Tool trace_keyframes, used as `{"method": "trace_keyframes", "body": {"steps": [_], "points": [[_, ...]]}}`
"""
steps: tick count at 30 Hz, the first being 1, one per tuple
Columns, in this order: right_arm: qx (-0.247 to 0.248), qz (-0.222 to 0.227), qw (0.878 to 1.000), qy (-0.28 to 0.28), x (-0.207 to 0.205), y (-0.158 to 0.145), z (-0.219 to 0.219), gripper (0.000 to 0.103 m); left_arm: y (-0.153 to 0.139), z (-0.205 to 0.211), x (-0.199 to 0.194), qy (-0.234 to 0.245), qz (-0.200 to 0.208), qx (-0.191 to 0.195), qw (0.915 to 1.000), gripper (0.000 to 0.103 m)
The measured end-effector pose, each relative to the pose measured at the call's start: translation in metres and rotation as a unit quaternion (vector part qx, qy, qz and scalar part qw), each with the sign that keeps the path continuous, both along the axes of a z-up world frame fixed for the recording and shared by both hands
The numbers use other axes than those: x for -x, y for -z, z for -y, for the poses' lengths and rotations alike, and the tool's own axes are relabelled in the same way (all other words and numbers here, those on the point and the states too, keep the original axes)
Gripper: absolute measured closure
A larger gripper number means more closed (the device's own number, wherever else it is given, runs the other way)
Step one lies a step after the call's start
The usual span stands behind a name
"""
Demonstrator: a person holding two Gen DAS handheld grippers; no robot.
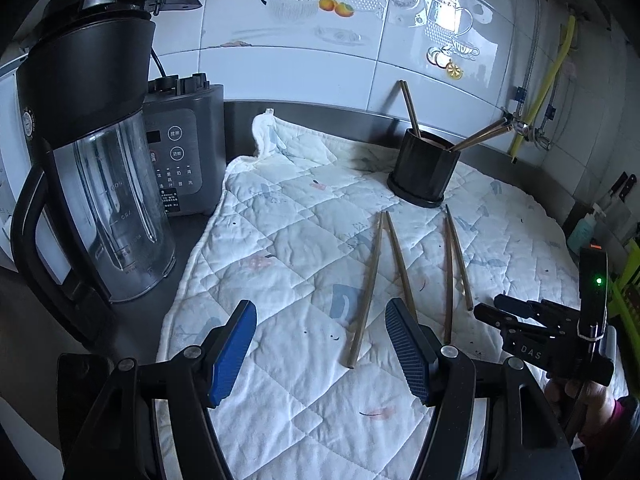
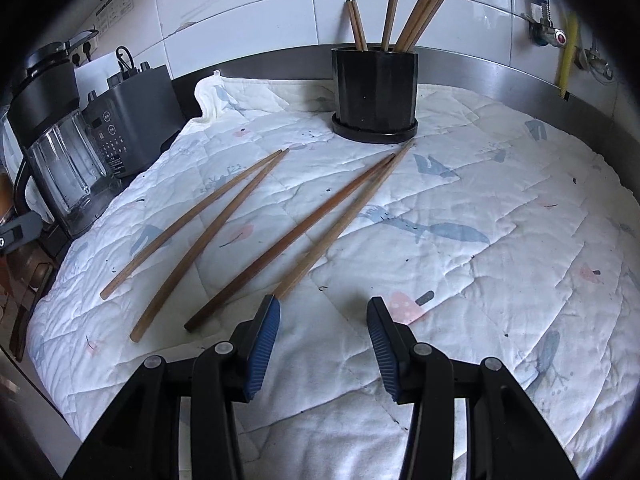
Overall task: Organize utensils
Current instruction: 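Withdraw both open grippers and move them down toward the remaining chopsticks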
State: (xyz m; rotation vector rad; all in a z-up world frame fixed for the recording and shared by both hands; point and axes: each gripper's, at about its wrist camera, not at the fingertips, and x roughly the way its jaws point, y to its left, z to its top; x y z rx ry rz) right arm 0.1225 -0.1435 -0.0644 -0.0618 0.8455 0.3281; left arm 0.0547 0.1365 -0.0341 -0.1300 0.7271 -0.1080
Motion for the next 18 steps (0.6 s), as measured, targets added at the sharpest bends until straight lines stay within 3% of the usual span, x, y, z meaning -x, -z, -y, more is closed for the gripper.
{"method": "trace_keyframes", "body": {"steps": [4, 14, 18], "points": [[-0.001, -0.006, 1.0, -0.007, -0.005, 0.002, -0.009, 0.066, 0.006, 0.004, 0.004, 0.005, -0.004, 0.002, 1.0, 0.032], [-0.013, -0.016, 1.0, -0.007, -0.013, 0.001, -0.019, 0.069, 0.022, 0.026, 0.016, 0.042, -0.01, -0.008, 0.999, 0.034], [-0.007, -0.02, 1.0, 0.006, -0.017, 0.004, -0.021, 0.08, 0.029, 0.037, 0.017, 0.059, -0.014, -0.007, 0.9981, 0.036]]}}
